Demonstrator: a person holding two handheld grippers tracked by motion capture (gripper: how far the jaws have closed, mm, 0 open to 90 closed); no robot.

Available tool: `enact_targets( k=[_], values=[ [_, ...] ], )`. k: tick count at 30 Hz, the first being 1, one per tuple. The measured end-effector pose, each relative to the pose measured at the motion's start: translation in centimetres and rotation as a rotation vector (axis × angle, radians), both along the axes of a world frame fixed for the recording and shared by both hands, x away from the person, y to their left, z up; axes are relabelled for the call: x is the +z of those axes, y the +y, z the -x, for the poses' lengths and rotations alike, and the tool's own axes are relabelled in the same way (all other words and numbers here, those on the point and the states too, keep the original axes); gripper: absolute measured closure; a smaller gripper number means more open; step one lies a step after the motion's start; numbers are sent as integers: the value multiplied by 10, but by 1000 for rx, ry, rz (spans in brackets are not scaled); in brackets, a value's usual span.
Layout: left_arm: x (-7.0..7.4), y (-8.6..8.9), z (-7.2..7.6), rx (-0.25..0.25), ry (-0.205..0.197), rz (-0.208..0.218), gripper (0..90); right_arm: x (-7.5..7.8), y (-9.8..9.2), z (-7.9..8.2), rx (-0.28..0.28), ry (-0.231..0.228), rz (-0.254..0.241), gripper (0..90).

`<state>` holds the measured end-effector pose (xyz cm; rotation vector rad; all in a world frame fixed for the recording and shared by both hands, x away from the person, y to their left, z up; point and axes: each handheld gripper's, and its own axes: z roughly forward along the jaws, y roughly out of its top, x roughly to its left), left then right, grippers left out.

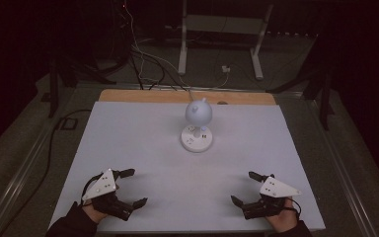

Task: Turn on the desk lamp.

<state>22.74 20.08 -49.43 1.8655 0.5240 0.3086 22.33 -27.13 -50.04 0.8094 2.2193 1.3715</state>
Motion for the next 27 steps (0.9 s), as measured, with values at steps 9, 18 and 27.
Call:
enact_targets(
  k=[9,18,27],
  values=[
    [0,0,0,-3,2,2,2,2,-2,0,-2,5,-27,0],
    [0,-1,0,-5,1,2,2,1,1,0,21,31,-21,0],
    [0,-1,0,-7,2,-2,2,4,7,2,29,34,1,0]
  ],
)
